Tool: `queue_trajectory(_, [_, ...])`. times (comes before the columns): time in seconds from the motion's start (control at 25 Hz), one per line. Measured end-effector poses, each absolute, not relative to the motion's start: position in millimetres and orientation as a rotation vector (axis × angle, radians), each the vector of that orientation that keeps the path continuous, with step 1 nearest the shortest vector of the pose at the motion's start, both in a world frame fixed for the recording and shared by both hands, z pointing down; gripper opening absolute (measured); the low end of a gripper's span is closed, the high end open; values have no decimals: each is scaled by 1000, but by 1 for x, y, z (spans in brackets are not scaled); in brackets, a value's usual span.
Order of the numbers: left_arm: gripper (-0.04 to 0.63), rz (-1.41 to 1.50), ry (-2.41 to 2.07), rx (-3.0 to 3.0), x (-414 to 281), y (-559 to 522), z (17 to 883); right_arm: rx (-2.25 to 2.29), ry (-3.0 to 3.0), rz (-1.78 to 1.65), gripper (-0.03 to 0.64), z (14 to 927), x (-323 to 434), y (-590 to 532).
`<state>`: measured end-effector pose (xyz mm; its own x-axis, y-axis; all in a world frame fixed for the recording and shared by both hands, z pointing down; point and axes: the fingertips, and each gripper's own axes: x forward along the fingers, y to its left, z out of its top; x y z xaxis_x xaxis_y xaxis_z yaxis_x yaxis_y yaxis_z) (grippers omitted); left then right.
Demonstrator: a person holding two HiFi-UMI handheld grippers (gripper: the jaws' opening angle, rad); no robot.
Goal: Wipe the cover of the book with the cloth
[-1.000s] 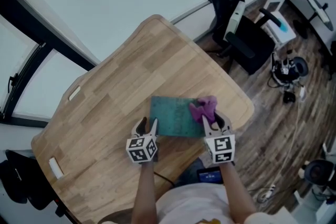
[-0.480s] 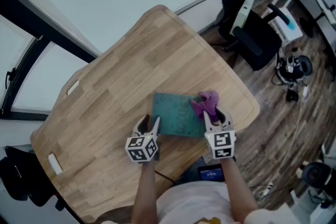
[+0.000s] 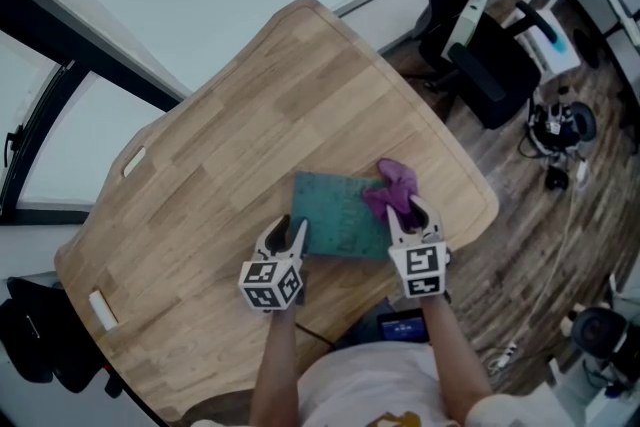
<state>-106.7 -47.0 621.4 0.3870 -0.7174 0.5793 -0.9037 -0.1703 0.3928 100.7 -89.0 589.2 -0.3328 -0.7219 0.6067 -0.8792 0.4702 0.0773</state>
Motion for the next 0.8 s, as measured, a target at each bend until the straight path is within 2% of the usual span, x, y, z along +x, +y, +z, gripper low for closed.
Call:
queue_trajectory(0.16, [140,336,-1377,1953,-104,-47,621,1320,-2139,396,98,593,100,-92])
queue_trajectory(0.8, [137,332,-1370,1947,-103,-46,622,1236,-2125,444,98,598,87,-100])
